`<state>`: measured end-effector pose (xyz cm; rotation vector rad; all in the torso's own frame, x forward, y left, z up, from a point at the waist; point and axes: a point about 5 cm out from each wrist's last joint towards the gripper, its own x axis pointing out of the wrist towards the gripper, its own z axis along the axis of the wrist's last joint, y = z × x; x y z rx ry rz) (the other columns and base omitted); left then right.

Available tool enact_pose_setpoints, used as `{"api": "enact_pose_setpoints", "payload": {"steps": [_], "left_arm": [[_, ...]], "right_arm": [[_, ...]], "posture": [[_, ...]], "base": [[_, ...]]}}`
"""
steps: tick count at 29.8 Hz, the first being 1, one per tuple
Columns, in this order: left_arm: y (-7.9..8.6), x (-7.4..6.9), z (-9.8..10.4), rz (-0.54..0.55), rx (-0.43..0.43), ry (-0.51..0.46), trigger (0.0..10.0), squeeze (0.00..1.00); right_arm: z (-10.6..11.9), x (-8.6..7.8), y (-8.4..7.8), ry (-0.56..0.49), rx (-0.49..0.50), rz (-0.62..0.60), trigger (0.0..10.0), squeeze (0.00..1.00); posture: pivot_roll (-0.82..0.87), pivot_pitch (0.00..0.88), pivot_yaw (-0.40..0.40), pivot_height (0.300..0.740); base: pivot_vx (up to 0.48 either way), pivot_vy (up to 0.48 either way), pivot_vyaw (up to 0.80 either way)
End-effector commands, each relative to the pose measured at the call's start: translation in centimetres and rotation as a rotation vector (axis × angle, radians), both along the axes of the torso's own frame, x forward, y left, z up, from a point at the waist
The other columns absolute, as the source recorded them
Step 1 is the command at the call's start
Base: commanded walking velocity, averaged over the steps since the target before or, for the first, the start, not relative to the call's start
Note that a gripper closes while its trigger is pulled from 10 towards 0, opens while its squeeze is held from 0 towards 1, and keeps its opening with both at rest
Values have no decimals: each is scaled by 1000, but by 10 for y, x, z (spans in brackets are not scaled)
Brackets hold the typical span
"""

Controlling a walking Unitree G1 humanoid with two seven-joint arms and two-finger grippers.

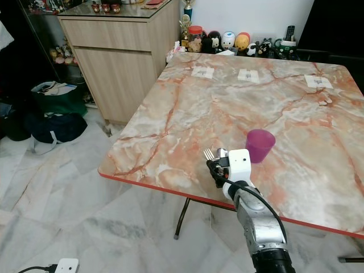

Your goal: Setting the table

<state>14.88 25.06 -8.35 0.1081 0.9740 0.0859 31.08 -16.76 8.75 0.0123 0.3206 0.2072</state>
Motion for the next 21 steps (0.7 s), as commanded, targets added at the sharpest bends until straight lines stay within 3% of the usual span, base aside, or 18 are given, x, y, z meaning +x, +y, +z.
{"api": "enact_pose_setpoints", "payload": {"steps": [1,13,21], "left_arm": [[3,-4,-1,4,5,18,10000,0],[3,-5,-1,2,6,19,10000,0],[3,-4,-1,1,5,20,10000,0]], "right_arm": [[-1,1,-2,20,8,0,10000,0],[-5,-3,0,78,15,60,10000,0],[-8,-3,-4,105,-8,34,10000,0]], "posture": [[-69,37,39,740],[-65,40,40,740],[-68,40,39,740]], "base": [[0,0,0],[0,0,0],[0,0,0]]}}
